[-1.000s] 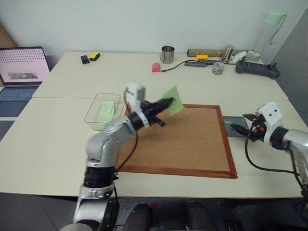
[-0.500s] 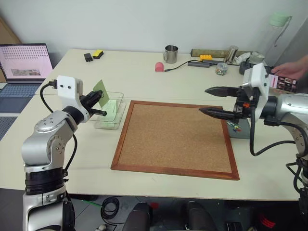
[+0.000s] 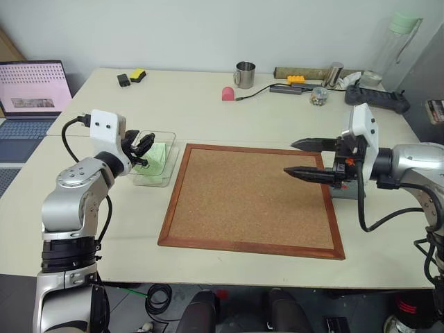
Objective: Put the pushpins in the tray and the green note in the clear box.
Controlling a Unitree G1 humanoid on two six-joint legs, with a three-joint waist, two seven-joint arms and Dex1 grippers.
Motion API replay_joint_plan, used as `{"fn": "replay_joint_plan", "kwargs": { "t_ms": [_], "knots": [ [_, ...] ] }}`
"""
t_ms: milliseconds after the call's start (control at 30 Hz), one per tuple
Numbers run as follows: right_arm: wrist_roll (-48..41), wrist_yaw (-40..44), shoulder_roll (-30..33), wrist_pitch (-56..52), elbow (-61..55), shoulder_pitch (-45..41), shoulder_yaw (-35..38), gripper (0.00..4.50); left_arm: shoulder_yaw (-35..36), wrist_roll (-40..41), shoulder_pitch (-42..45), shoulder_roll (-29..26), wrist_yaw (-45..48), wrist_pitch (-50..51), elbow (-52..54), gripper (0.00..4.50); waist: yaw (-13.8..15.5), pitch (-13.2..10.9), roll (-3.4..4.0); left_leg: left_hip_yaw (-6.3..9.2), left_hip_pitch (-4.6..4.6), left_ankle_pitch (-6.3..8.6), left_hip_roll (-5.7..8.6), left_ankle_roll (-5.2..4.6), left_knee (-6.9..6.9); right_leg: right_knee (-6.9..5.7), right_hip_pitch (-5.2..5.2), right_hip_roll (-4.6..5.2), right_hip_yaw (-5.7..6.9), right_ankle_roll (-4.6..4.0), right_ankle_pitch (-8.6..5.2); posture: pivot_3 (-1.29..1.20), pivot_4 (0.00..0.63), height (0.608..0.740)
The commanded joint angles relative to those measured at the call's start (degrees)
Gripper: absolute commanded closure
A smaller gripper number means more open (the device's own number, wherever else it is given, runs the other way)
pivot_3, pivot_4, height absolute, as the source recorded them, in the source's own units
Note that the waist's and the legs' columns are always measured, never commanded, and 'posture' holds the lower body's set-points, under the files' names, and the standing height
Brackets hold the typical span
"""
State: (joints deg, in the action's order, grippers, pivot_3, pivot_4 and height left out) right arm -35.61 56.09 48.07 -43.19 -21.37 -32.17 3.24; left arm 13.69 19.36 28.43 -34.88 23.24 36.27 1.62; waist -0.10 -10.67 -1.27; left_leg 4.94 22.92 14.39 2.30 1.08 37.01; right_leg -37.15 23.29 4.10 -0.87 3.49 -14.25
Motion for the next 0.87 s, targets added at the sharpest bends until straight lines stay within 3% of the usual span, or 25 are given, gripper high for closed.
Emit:
{"fn": "replay_joint_plan", "kwargs": {
  "t_ms": [33,200,300,500,600,733,867],
  "knots": [
    [-1.0,0.1,1.3,0.5,-2.0,0.1,2.2,1.28,0.2,-0.3,0.5,-1.5,1.0,-0.6,3.1,1.51,0.0,0.0,0.00,0.00,0.00,0.00,0.00,-0.01,0.00,-0.01,0.00,0.00,0.00,0.00,0.00,0.00,0.150,0.740],
    [0.1,0.5,3.3,1.7,-1.6,2.2,3.7,1.28,1.3,1.8,-1.1,-5.8,6.7,1.5,7.4,0.59,0.0,0.0,0.00,0.01,0.00,0.00,-0.01,0.00,0.00,-0.01,0.00,-0.01,0.02,-0.01,0.01,0.00,0.150,0.740],
    [1.5,1.7,6.2,3.2,-1.6,6.1,5.9,1.28,2.1,3.2,-6.0,-13.8,15.6,2.2,9.8,0.59,-0.1,0.0,0.01,-0.05,-0.01,0.00,-0.01,-0.01,-0.02,0.02,0.01,-0.01,-0.02,-0.01,0.01,0.00,0.150,0.740],
    [5.0,9.2,16.2,7.1,1.6,18.8,12.6,1.28,8.6,0.4,-21.9,-29.7,33.6,-7.2,8.7,0.59,-0.2,0.0,0.02,-0.20,-0.07,0.03,-0.07,-0.05,-0.06,0.06,-0.01,-0.01,-0.07,-0.04,-0.02,0.00,0.150,0.740],
    [6.1,10.7,18.4,8.9,4.4,22.4,16.0,1.28,11.7,1.8,-24.9,-31.8,37.8,-8.7,6.3,0.59,-0.2,-0.1,0.07,-0.31,-0.12,0.03,-0.10,-0.06,-0.05,0.09,-0.08,-0.02,-0.03,-0.08,-0.04,0.00,0.150,0.740],
    [7.6,13.0,20.2,10.6,7.7,27.3,22.2,1.28,15.9,1.6,-29.2,-32.0,41.6,-9.9,1.9,0.59,-0.1,0.0,0.11,-0.37,-0.14,-0.02,-0.15,-0.13,0.00,0.09,-0.11,-0.02,0.00,-0.12,0.00,0.00,0.150,0.740],
    [8.6,13.7,20.6,11.9,9.5,28.9,24.0,1.28,16.5,2.0,-29.8,-30.4,41.6,-11.1,0.2,0.59,-0.2,0.0,0.11,-0.37,-0.14,-0.02,-0.18,-0.12,-0.04,0.09,-0.08,-0.04,-0.01,-0.13,0.00,0.00,0.150,0.740]
  ]
}}
